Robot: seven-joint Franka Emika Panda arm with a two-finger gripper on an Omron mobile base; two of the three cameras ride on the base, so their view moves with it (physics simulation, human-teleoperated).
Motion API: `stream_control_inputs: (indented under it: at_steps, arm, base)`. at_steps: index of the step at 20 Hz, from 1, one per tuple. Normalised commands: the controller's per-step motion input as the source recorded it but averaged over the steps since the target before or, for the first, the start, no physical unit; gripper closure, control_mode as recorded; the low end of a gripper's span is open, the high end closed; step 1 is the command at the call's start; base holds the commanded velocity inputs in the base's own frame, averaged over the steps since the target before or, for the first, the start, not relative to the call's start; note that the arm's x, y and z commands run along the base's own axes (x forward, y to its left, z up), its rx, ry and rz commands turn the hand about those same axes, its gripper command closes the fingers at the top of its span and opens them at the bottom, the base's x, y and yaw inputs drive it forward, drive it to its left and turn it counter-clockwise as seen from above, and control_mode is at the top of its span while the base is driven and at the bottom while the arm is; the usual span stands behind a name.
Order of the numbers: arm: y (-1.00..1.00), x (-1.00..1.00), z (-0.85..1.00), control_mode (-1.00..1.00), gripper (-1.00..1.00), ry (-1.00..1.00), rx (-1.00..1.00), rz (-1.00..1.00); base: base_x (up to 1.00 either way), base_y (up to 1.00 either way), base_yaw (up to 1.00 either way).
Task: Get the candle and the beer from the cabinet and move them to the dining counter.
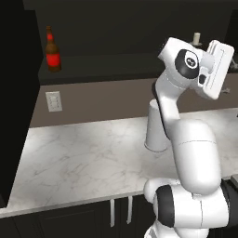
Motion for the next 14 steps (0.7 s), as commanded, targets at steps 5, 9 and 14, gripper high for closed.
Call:
stream_control_inputs:
  at_steps: [5, 9, 14]
  arm:
    - [-0.30, -0.08, -0.19, -1.00, -1.00, -0.12, 0.00, -0.24]
    - [-0.30, -0.18, -0.17, -1.00, -1.00, -0.14, 0.00, -0.21]
    - [-0.28, -0.34, -0.16, -1.00, -1.00, -0.20, 0.00, -0.16]
  base:
    - [0.00, 0.00, 0.00]
    - [0.00, 0.00, 0.00]
    - [0.00, 0.00, 0.00]
